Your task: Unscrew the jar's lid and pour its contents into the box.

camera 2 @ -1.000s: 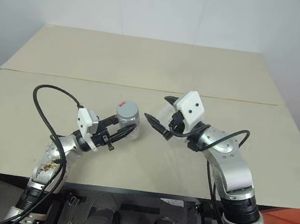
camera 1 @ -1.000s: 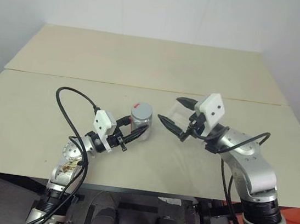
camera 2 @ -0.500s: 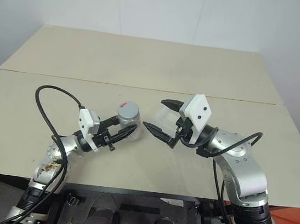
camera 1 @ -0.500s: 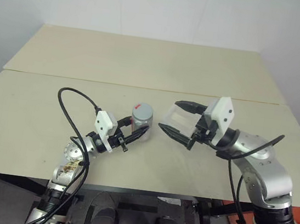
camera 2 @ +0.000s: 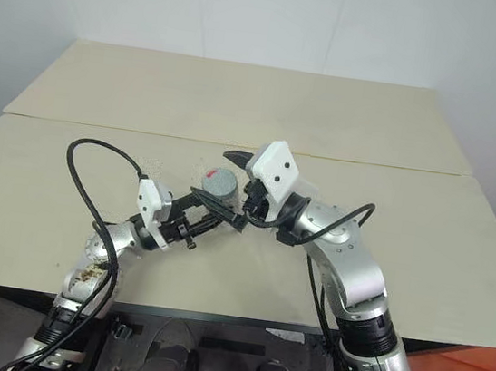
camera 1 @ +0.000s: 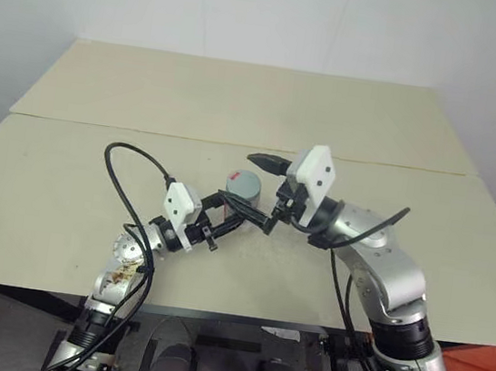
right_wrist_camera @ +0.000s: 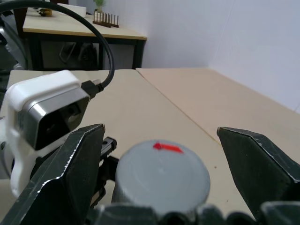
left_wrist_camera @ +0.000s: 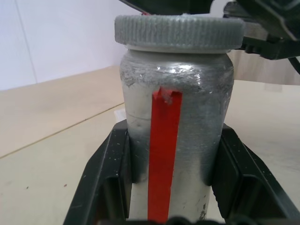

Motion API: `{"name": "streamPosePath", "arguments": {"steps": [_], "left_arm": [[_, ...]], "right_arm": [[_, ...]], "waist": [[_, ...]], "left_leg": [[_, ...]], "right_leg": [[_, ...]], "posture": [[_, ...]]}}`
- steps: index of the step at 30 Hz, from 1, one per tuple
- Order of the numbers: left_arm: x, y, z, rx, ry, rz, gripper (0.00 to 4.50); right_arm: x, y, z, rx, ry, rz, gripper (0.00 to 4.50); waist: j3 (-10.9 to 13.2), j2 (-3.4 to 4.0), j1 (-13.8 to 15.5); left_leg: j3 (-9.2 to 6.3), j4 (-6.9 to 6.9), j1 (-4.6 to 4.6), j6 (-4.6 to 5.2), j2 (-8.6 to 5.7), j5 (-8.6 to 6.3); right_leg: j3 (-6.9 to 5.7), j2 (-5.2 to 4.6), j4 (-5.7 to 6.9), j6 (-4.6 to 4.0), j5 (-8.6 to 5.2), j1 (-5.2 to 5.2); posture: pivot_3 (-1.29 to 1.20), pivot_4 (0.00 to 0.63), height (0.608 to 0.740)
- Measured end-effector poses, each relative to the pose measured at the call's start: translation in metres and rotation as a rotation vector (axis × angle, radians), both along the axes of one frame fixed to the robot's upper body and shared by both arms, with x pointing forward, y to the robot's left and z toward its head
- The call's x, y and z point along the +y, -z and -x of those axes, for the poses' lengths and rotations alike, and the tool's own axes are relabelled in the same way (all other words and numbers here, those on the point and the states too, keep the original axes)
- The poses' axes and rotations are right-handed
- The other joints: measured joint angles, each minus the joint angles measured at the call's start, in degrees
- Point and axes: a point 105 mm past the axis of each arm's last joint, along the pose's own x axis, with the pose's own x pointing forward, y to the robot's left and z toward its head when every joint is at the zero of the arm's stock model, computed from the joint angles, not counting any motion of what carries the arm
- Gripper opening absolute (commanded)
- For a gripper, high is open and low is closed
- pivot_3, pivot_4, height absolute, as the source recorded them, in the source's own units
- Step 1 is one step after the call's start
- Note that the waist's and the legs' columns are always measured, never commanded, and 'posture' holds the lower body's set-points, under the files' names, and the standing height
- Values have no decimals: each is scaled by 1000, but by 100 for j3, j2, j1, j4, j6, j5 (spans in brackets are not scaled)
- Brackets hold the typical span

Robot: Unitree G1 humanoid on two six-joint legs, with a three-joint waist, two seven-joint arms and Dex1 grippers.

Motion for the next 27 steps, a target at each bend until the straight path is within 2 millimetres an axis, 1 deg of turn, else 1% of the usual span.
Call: {"name": "streamPosePath", "arguments": {"steps": [9, 18, 27], "left_arm": [[-1, -1, 1, -14, 6, 1, 1884], [0, 1, 0, -7, 7, -3, 1884], [7, 4, -3, 4, -10, -18, 1884]], "right_arm": [[2, 8, -11, 21, 58, 6, 4466], [0, 10, -12, 23, 66, 15, 4466], [-7, 15, -11, 30, 76, 30, 4466]], "waist": [[0, 0, -2], [0, 0, -4], [0, 0, -3]], "left_leg": [[3, 0, 0, 0, -1, 0], [3, 0, 0, 0, -1, 0], [4, 0, 0, 0, -1, 0]], "right_leg": [[0, -1, 0, 0, 0, 0], [0, -1, 0, 0, 0, 0], [0, -1, -1, 0, 0, 0]], "posture": [[0, 150, 740], [0, 150, 740], [0, 150, 740]]}}
